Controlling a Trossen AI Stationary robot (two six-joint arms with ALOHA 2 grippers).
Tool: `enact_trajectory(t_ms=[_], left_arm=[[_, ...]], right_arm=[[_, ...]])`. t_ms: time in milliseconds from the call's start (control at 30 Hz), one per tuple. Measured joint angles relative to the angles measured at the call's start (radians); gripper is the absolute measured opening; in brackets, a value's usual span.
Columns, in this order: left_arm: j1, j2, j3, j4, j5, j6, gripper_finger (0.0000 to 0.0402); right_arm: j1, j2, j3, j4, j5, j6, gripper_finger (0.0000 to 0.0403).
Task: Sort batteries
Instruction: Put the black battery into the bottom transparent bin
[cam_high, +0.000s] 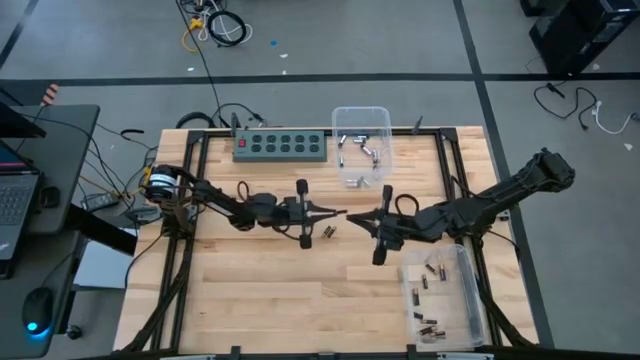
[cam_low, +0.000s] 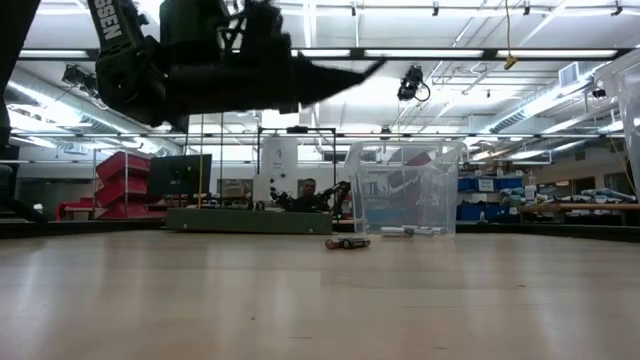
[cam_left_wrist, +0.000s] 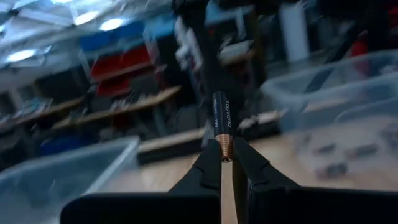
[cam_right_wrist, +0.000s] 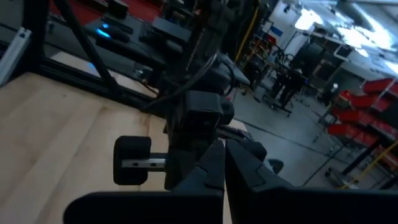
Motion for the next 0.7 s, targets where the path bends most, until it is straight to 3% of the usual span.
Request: enact_trajectory(t_ms=[233,700], left_arm=[[0.002,0.000,0.000,0.124,0.166,0.008,0.0002],[0.001,0.000,0.000,0.177,0.189,0.005,0.0002]], right_arm=[[0.048,0.000,0.000,0.041,-0.001,-0.087,0.0001],[0.066,0.000,0.000,0.081,-0.002,-0.123,0.0006]])
